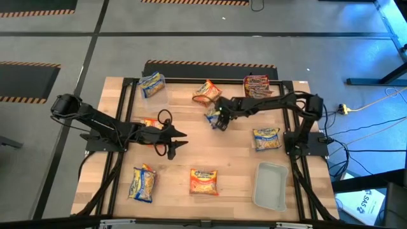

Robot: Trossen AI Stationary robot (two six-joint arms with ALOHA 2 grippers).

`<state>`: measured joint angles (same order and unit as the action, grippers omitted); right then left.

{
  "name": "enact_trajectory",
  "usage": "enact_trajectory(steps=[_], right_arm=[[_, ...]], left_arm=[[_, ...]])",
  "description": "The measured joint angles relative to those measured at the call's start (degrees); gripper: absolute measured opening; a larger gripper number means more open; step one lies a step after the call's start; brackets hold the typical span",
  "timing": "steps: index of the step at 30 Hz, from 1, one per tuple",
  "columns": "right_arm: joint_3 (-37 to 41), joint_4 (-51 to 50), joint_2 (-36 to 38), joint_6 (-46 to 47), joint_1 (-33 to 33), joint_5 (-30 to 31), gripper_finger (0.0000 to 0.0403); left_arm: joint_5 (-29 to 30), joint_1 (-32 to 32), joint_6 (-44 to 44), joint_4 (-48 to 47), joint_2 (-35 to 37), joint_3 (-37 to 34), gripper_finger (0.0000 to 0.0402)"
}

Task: Sort Maruchan noodles
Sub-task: Put the top blue noodle pack into the transparent bin

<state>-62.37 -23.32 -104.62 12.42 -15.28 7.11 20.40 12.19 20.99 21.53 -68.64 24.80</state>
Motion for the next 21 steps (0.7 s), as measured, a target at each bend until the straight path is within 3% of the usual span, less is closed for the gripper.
enact_trajectory(steps=[14, 21], right_arm=[[0.3, 6.1, -0.4, 3.0, 17.4, -1.2, 0.0195], [-1.4, 3.5, 3.6, 1.3, 20.3, -0.9, 0.0195]], left_arm=[[0.0, -1.1, 3.6, 1.8, 0.0, 0.0, 0.0157], [-0.5, -0.8, 4.4, 2.0, 0.0, 0.0, 0.0157]])
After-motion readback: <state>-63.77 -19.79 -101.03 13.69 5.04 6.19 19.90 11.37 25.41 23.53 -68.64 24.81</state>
